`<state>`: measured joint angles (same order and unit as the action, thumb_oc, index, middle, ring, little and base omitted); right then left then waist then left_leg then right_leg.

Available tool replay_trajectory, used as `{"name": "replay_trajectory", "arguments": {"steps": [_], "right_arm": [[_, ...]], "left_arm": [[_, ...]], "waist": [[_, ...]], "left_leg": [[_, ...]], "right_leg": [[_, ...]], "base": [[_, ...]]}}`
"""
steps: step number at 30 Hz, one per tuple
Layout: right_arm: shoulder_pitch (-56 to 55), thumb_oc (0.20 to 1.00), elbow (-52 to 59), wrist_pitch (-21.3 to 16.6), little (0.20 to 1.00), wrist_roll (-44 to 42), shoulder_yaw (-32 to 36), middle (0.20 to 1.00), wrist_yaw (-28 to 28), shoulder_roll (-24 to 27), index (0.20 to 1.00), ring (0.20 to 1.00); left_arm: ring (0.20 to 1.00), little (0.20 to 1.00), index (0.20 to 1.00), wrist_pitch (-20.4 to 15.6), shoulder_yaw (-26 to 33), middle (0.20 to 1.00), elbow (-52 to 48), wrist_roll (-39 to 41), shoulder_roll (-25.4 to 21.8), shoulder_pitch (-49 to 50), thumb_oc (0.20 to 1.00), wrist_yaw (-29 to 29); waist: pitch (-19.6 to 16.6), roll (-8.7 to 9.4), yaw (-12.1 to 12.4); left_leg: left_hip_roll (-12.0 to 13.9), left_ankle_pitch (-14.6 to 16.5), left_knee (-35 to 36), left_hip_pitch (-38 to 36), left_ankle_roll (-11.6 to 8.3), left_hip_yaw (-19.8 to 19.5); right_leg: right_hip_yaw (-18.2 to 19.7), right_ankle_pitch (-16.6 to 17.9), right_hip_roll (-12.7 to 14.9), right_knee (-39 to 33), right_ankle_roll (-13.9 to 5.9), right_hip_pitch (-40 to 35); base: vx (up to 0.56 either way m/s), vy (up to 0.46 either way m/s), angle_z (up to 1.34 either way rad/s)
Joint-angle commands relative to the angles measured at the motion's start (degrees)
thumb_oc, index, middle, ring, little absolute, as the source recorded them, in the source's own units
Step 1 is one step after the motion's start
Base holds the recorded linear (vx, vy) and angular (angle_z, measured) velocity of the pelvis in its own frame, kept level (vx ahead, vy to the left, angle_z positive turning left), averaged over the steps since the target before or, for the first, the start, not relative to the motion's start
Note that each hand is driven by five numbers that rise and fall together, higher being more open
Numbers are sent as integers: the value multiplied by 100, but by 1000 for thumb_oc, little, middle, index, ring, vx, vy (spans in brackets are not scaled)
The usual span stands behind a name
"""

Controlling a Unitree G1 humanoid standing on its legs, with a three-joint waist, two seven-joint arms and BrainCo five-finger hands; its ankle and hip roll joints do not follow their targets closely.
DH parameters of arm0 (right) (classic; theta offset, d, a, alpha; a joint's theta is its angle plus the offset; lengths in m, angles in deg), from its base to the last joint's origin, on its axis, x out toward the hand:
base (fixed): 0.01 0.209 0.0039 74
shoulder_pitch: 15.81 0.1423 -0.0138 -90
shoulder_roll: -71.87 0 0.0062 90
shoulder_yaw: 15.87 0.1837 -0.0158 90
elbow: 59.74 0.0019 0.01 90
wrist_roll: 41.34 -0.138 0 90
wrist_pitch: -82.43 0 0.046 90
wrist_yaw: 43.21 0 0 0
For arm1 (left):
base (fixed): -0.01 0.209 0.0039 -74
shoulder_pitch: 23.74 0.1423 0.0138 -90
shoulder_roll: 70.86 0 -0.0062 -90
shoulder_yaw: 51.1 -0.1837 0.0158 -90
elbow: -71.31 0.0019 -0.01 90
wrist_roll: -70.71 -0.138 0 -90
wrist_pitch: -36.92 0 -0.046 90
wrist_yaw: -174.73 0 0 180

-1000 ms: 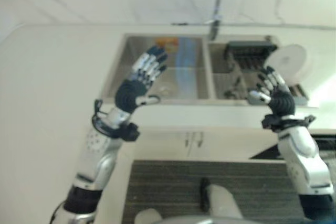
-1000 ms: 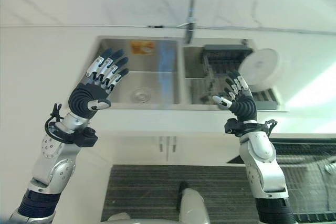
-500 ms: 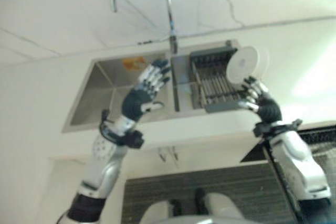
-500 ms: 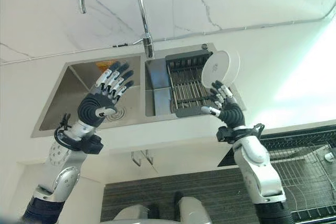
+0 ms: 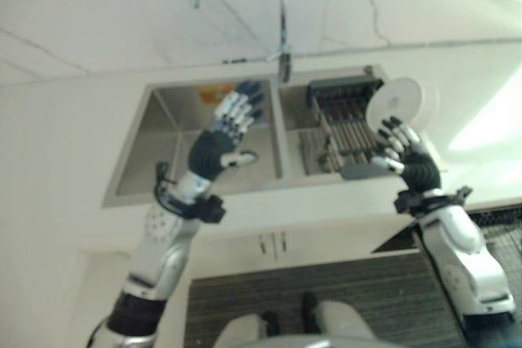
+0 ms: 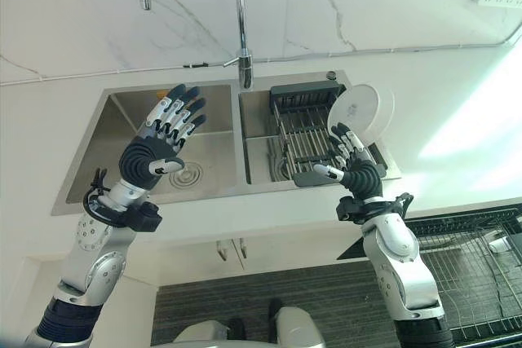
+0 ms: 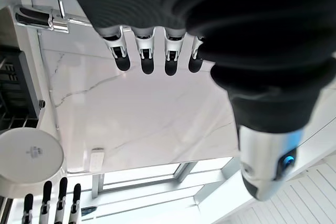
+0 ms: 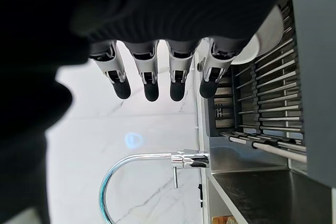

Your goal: Place the dishes in the dishwasher.

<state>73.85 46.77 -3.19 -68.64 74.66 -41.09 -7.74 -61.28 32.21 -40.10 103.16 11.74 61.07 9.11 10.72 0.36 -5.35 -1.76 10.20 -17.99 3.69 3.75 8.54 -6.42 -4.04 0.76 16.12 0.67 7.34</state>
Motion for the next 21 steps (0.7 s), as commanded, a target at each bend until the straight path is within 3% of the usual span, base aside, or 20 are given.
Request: {"name": "replay_trajectory", "arguments": {"steps": [1, 4, 5, 6, 8, 11, 12, 13, 19, 21], "right_arm": [[382, 1000, 441, -332, 1000, 45, 115, 1000, 8, 56, 1000, 1000], [464, 1000, 407, -297, 1000, 29, 110, 1000, 9, 75, 1000, 1000], [437, 1000, 493, -358, 1000, -20, 106, 1000, 144, 101, 1000, 1000], [424, 1000, 494, -368, 1000, 7, 103, 1000, 225, 98, 1000, 1000], [416, 1000, 435, -413, 1000, 109, 42, 1000, 370, 96, 1000, 1000], [414, 1000, 443, -573, 1000, 11, -7, 1000, 322, 66, 1000, 1000], [452, 1000, 527, -500, 1000, -10, -22, 1000, 269, 34, 1000, 1000], [628, 1000, 574, -342, 1000, 37, -113, 1000, 312, 153, 1000, 1000], [740, 1000, 552, -258, 1000, -114, -86, 1000, 503, 394, 1000, 1000], [786, 1000, 541, -271, 1000, -253, -78, 1000, 551, 411, 1000, 1000]], "left_arm": [[1000, 1000, 1000, -456, -36, 1000, -240, -237, -213, -213, 1000, -18], [1000, 1000, 1000, -474, -94, 1000, -224, -210, -197, -210, 1000, -30], [1000, 1000, 1000, -554, -137, 1000, -209, -297, -205, -148, 1000, 30], [1000, 1000, 1000, -571, -130, 1000, -200, -352, -208, -143, 1000, 43], [1000, 1000, 1000, -529, -114, 1000, -150, -338, -250, -251, 1000, 18], [1000, 1000, 1000, -313, -121, 1000, -146, -289, -270, -502, 1000, 14], [1000, 1000, 1000, -254, -167, 1000, -158, -312, -294, -541, 1000, 4], [1000, 1000, 1000, -309, -255, 1000, -201, -293, -344, -561, 1000, -83], [1000, 1000, 1000, -240, -135, 1000, -306, 37, -320, -337, 1000, -37], [1000, 1000, 1000, -216, -146, 1000, -297, 37, -315, -333, 1000, -53]], "waist": [[-133, 80, 95], [-115, 70, 137], [-62, 30, 167], [-37, 44, 182], [4, 119, 220], [6, 280, 199], [-11, 285, 151], [-77, 246, 198], [-177, 218, 202], [-190, 186, 175]], "left_leg": [[277, 486, 80, -67, -388, -208], [246, 442, 80, -39, -343, -395], [331, 330, 80, 25, -311, -502], [353, 315, 80, 36, -310, -506], [373, 305, 80, 58, -337, -549], [390, 470, 80, 51, -453, -731], [447, 542, 80, 13, -473, -756], [586, 529, 80, 35, -541, -690], [1274, 326, 80, -32, -828, -194], [1387, 261, 80, -36, -894, -135]], "right_leg": [[-83, -218, 535, 107, -889, 83], [-24, -103, 356, 107, -886, -83], [-36, 239, 148, 107, -932, -337], [-63, 332, 200, 107, -971, -329], [-52, 343, 482, 107, -1031, -228], [450, 416, 1165, 107, -1171, 213], [645, 412, 1225, 107, -1239, 319], [550, 22, 1166, 107, -1277, 301], [153, -247, 1141, 107, -1147, 118], [137, -277, 1099, 107, -1096, 100]], "base": [[70, 196, 1], [46, 217, 0], [14, 145, -14], [10, 60, -26], [15, -139, -36], [84, -418, -3], [119, -522, 48], [103, -469, 55], [57, -255, 21], [24, -105, -18]]}}
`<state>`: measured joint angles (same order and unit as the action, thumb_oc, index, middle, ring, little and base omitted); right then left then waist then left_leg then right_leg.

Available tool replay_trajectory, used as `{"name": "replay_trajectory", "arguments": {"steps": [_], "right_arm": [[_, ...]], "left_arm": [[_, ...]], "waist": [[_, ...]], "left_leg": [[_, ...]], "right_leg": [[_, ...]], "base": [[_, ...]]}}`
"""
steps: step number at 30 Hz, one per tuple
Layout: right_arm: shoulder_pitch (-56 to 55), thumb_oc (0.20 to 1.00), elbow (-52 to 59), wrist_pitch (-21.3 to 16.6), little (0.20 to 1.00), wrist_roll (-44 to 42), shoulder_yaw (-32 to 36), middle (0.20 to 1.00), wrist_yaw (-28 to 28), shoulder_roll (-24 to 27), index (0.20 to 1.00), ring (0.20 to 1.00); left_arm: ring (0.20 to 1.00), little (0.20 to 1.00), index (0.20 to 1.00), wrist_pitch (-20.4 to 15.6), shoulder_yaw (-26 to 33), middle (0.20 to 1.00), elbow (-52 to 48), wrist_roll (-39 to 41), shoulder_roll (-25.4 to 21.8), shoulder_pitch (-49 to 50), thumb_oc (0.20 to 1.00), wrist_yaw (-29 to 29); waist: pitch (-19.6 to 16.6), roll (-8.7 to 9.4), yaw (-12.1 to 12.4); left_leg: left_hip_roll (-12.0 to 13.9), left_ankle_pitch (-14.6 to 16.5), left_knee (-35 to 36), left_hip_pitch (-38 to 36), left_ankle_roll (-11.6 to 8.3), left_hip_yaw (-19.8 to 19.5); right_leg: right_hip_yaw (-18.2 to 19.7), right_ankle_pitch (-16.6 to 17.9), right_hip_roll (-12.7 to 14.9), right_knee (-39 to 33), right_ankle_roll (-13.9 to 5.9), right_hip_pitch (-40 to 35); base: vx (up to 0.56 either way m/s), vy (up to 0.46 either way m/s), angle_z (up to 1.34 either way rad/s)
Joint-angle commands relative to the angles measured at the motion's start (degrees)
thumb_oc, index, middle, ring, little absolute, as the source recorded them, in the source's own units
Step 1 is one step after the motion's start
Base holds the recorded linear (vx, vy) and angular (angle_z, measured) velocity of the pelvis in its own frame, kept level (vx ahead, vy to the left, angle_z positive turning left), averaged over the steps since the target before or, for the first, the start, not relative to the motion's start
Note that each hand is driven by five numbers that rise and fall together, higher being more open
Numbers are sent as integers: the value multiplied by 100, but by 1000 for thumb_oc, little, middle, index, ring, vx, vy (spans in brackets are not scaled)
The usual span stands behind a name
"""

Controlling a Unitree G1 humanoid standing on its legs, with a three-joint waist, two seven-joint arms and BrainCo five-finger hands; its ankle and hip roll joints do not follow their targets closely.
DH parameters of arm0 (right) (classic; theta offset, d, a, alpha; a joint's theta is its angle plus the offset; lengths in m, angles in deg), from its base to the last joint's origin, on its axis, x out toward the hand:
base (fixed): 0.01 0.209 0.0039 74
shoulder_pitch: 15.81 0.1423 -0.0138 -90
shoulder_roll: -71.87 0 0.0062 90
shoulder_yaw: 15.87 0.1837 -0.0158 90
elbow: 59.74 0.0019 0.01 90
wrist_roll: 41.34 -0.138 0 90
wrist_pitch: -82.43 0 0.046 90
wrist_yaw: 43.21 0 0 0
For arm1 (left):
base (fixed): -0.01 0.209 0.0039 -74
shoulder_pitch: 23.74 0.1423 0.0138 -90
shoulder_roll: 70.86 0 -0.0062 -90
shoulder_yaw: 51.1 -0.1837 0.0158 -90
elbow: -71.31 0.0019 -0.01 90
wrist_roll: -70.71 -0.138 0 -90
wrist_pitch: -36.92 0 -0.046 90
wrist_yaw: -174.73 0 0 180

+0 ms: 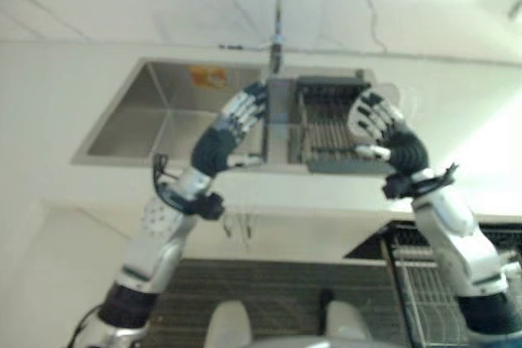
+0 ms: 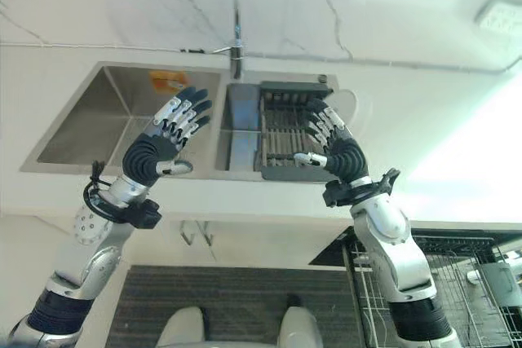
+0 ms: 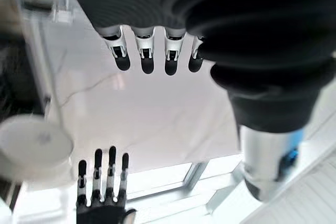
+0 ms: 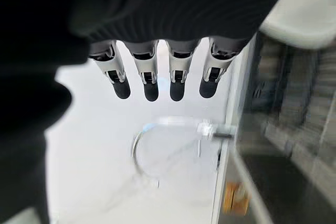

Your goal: Place the dishes in the dishwasher.

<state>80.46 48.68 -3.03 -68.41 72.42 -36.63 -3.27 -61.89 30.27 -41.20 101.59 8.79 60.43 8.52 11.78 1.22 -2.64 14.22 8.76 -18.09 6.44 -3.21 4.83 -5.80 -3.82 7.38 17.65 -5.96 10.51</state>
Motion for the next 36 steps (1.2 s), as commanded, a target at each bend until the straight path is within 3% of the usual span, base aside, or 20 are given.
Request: {"name": "replay_trajectory", "arguments": {"steps": [1, 9, 17, 25, 36], "right_arm": [[149, 1000, 337, -293, 1000, -281, 142, 1000, 101, -30, 1000, 1000], [301, 1000, 241, -432, 1000, -588, 236, 1000, -87, 10, 1000, 1000], [1010, 1000, -752, -1042, 1000, -512, 301, 1000, -1157, -53, 1000, 1000], [1604, 1000, -1719, -1484, 1000, -595, 469, 1000, -1535, -94, 1000, 1000], [2554, 1000, -3648, -1179, 1000, -790, 320, 1000, -2042, 310, 1000, 1000]], "left_arm": [[1000, 1000, 1000, -149, 49, 1000, -178, 232, -20, -268, 1000, -17], [1000, 1000, 1000, -174, 171, 1000, -34, 335, -3, -150, 1000, -72], [1000, 1000, 1000, -224, 37, 1000, 227, 282, -87, -296, 1000, 41], [1000, 1000, 1000, -118, -2, 1000, 377, 367, -46, -475, 1000, 93], [1000, 1000, 1000, -46, -171, 1000, 612, 354, -124, -780, 1000, 97]], "waist": [[-303, 84, -103], [-396, -49, -156], [-507, -74, 102], [-588, -40, 274], [-659, -5, 539]], "left_leg": [[-174, 383, 90, -315, -221, 248], [-30, 305, 90, -348, -359, 277], [-141, 375, 90, -328, -353, 155], [-166, 419, 90, -338, -335, 83], [-146, 386, 90, -319, -378, 3]], "right_leg": [[67, -311, 422, -46, -418, -229], [-9, -395, 365, -46, -344, -316], [-210, -393, 553, -46, -395, -393], [-354, -441, 621, -46, -384, -509], [-509, -504, 655, -46, -362, -648]], "base": [[24, -75, -18], [14, -30, -4], [13, -1, 11], [17, 13, 9], [10, -6, 3]]}}
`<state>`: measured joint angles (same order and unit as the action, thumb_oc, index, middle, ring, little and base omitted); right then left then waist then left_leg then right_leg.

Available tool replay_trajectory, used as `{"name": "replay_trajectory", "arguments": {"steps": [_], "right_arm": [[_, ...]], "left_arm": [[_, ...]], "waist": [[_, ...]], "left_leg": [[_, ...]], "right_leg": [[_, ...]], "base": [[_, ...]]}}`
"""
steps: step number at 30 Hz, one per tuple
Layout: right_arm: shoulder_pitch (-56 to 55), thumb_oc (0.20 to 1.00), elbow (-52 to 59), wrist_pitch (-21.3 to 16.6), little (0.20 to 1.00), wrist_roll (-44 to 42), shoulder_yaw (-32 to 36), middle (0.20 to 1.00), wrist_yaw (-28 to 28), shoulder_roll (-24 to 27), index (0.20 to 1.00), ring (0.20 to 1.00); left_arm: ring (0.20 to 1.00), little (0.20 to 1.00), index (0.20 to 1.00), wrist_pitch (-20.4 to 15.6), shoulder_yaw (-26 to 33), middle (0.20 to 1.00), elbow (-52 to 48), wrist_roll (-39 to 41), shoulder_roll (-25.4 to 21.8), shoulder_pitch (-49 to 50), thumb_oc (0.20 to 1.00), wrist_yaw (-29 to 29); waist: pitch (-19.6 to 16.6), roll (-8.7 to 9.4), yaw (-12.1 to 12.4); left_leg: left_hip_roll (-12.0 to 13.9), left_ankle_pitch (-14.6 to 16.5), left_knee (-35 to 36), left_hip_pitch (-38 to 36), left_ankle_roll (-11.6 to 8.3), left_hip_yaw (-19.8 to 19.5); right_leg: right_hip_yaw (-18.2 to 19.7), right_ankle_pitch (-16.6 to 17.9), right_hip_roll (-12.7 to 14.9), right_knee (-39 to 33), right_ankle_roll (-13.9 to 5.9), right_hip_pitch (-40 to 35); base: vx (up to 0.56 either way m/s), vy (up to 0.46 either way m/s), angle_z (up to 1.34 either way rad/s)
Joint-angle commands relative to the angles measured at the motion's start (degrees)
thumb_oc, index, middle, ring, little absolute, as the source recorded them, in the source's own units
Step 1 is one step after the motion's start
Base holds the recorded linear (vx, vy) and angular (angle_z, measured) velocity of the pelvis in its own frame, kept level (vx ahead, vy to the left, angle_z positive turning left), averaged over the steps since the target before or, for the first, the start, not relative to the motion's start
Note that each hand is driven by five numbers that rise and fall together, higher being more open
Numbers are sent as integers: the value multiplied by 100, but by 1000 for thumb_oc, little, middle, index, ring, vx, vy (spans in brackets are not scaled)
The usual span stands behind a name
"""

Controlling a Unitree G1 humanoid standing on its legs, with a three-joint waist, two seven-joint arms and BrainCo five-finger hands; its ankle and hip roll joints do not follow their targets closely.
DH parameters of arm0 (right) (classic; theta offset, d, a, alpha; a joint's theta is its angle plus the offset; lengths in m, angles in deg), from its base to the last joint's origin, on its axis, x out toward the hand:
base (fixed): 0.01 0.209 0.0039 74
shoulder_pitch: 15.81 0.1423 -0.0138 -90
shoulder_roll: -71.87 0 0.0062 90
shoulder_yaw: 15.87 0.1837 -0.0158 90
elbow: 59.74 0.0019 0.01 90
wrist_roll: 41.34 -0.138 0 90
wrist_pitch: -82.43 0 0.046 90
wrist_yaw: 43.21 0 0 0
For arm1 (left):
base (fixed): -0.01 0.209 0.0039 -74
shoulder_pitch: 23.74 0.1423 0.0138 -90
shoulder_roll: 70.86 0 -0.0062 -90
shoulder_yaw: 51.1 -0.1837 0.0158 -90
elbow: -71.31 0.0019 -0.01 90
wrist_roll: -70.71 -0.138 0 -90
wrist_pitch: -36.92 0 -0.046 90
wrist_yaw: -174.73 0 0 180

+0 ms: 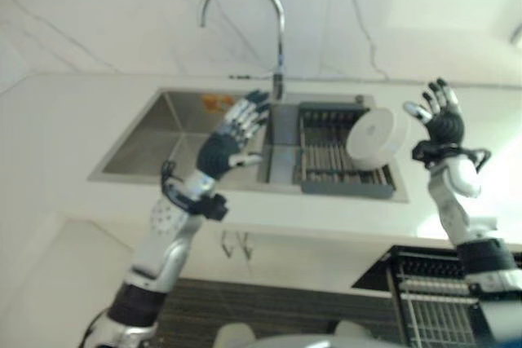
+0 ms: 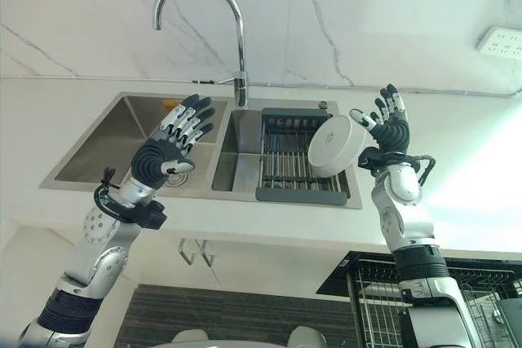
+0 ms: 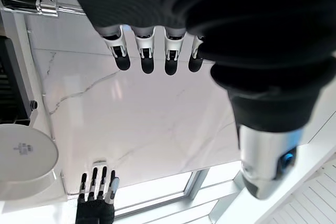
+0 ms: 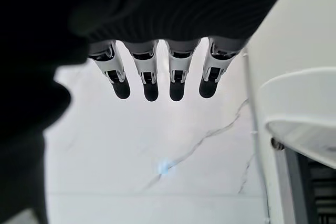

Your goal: Place the dishes in the dishwasher.

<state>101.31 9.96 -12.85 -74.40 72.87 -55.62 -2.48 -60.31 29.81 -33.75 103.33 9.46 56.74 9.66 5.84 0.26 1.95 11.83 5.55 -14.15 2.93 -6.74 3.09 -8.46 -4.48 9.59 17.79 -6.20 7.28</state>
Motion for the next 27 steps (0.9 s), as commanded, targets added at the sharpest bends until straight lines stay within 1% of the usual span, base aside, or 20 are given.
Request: {"name": "replay_trajectory", "arguments": {"steps": [1, 6, 11, 13, 14, 16, 18, 20, 24, 27], "right_arm": [[510, 1000, 128, -174, 1000, -232, 260, 1000, -161, 239, 1000, 1000], [675, 1000, -649, 153, 1000, -619, 301, 1000, -135, 432, 1000, 1000], [890, 1000, -1229, 207, 1000, -848, 270, 1000, -74, 613, 1000, 1000], [990, 1000, -1512, 374, 1000, -994, 249, 1000, -11, 681, 1000, 1000], [996, 1000, -1555, 394, 1000, -1037, 236, 1000, 3, 690, 1000, 1000], [1008, 1000, -1747, 551, 1000, -1077, 227, 1000, -10, 721, 1000, 1000], [1055, 1000, -1900, 626, 1000, -1296, 193, 1000, 45, 769, 1000, 1000], [1073, 1000, -2023, 658, 1000, -1447, 189, 1000, 148, 767, 1000, 1000], [1051, 1000, -2226, 841, 1000, -1967, 257, 1000, 523, 738, 1000, 1000], [1007, 1000, -2217, 847, 1000, -2380, 299, 1000, 852, 689, 1000, 1000]], "left_arm": [[1000, 1000, 1000, -195, -131, 1000, -135, 173, -187, -414, 1000, -38], [1000, 1000, 1000, -250, -138, 1000, -41, 248, -234, -376, 1000, -34], [1000, 1000, 1000, -281, -196, 1000, -16, 253, -289, -384, 1000, -75], [1000, 1000, 1000, -286, -183, 1000, 34, 299, -339, -391, 1000, -87], [1000, 1000, 1000, -295, -185, 1000, 35, 302, -348, -385, 1000, -99], [1000, 1000, 1000, -308, -194, 1000, 57, 317, -370, -381, 1000, -106], [1000, 1000, 1000, -311, -211, 1000, 57, 310, -382, -385, 1000, -135], [1000, 1000, 1000, -337, -226, 1000, 80, 345, -405, -384, 1000, -154], [1000, 1000, 1000, -335, -224, 1000, 84, 361, -422, -375, 1000, -168], [1000, 1000, 1000, -335, -182, 1000, 92, 426, -462, -342, 1000, -96]], "waist": [[-68, 90, 93], [-94, 96, 176], [-92, 97, 251], [-109, 90, 271], [-111, 88, 269], [-119, 82, 278], [-129, 79, 284], [-134, 71, 289], [-125, 59, 308], [-120, 62, 324]], "left_leg": [[96, 704, -304, 31, -29, 175], [104, 693, -304, 32, -46, 148], [114, 665, -304, 52, -68, 116], [117, 647, -304, 56, -76, 115], [121, 642, -304, 58, -81, 119], [138, 629, -304, 66, -91, 133], [152, 614, -304, 69, -101, 144], [152, 608, -304, 70, -104, 143], [154, 606, -304, 72, -108, 146], [157, 600, -304, 72, -114, 147]], "right_leg": [[-249, -443, 433, -60, -335, -335], [-311, -469, 438, -60, -314, -386], [-356, -483, 434, -60, -306, -428], [-363, -496, 428, -60, -301, -454], [-361, -498, 429, -60, -301, -453], [-375, -500, 434, -60, -299, -460], [-396, -506, 437, -60, -298, -468], [-391, -510, 428, -60, -293, -476], [-406, -530, 423, -60, -284, -492], [-416, -534, 424, -60, -288, -499]], "base": [[7, 6, 4], [7, 0, 5], [-3, -6, 4], [0, 0, 0], [-7, 3, 5], [-16, 3, 4], [0, 0, 0], [0, 0, 0], [0, 0, 0], [0, 0, 0]]}}
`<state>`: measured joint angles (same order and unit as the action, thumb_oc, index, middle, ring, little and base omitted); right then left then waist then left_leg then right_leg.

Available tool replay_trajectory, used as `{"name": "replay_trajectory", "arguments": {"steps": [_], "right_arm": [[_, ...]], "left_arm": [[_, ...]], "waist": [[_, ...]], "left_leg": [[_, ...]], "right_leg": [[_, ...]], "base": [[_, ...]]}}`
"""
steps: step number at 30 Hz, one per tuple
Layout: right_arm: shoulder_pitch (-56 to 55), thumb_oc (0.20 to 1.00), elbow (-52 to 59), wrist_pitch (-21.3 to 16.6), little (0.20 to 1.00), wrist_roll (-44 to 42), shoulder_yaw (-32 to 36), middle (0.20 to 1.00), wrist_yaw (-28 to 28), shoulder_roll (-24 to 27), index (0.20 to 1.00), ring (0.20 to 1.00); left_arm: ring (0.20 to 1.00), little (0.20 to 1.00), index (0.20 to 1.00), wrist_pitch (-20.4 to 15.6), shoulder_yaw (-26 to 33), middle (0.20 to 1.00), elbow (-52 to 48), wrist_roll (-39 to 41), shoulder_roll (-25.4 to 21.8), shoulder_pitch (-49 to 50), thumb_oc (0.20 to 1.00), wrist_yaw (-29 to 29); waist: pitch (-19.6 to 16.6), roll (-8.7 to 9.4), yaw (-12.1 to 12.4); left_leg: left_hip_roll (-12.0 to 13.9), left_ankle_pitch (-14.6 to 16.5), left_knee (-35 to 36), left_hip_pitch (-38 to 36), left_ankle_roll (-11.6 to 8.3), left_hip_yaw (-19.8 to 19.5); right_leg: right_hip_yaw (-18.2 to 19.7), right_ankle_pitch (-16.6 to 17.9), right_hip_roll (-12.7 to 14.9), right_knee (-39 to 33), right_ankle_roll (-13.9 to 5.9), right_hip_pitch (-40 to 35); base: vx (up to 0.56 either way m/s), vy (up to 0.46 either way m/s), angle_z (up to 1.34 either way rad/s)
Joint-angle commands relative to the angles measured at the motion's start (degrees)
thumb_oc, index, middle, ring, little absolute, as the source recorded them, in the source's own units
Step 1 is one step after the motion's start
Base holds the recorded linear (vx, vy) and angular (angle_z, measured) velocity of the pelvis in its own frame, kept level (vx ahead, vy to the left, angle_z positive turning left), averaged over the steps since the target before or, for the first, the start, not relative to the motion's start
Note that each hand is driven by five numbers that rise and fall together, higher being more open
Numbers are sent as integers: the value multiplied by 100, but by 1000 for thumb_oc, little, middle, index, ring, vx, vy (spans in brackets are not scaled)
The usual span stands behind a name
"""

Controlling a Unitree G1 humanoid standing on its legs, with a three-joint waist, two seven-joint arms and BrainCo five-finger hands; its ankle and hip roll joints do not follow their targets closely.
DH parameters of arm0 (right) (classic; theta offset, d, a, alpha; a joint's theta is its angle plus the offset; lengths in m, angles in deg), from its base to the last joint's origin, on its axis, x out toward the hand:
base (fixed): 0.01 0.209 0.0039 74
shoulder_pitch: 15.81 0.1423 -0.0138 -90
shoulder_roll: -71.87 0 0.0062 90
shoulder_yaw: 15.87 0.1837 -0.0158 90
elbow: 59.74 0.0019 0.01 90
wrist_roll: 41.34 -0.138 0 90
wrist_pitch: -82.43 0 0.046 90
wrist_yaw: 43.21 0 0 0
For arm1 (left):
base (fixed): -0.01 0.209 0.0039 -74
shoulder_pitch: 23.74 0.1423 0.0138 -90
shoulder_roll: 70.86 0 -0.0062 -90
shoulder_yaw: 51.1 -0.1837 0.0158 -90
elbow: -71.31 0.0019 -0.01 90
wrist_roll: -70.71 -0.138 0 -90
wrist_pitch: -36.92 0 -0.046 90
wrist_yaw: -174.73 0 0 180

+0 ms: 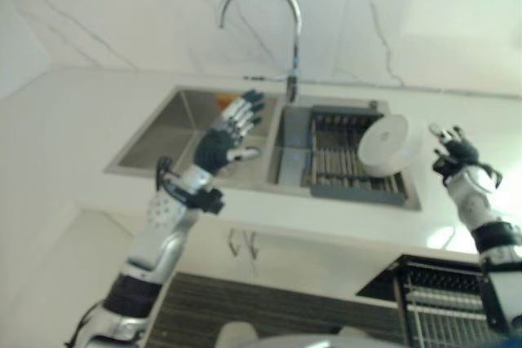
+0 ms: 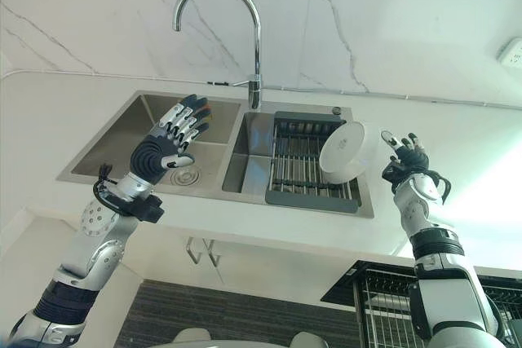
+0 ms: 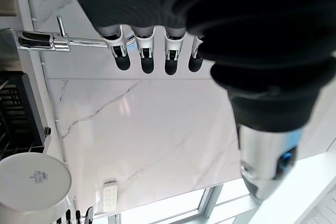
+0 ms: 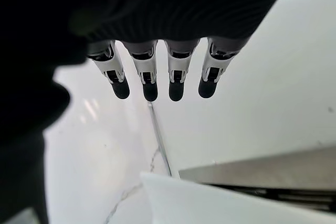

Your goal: Place the dishes in the dishwasher.

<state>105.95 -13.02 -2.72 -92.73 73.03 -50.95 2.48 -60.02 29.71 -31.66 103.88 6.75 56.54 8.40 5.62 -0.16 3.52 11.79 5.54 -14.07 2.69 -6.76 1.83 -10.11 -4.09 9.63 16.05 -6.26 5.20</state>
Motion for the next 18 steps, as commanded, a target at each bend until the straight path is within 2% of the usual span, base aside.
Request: {"name": "replay_trajectory", "arguments": {"steps": [1, 13, 18], "right_arm": [[507, 1000, 50, -173, 1000, -630, 310, 1000, 463, 172, 1000, 1000], [459, 1000, 24, 6, 1000, -858, 228, 1000, 1037, 148, 1000, 1000], [443, 1000, -96, 378, 1000, -864, 165, 1000, 1228, 162, 1000, 1000]], "left_arm": [[1000, 1000, 1000, -388, -162, 1000, -89, 388, -207, -305, 1000, 75], [1000, 1000, 1000, -432, -134, 1000, -54, 406, -211, -177, 1000, 76], [1000, 1000, 1000, -383, -106, 1000, -62, 457, -244, -119, 1000, 77]], "waist": [[-101, 106, 173], [-108, 118, 212], [-120, 123, 245]], "left_leg": [[165, 598, -312, 100, -114, 275], [156, 570, -312, 100, -115, 269], [154, 553, -312, 117, -117, 272]], "right_leg": [[-259, -573, 421, 114, -283, -295], [-277, -602, 377, 114, -257, -339], [-289, -617, 364, 114, -249, -349]], "base": [[0, 0, 0], [-9, 2, 0], [0, 0, 0]]}}
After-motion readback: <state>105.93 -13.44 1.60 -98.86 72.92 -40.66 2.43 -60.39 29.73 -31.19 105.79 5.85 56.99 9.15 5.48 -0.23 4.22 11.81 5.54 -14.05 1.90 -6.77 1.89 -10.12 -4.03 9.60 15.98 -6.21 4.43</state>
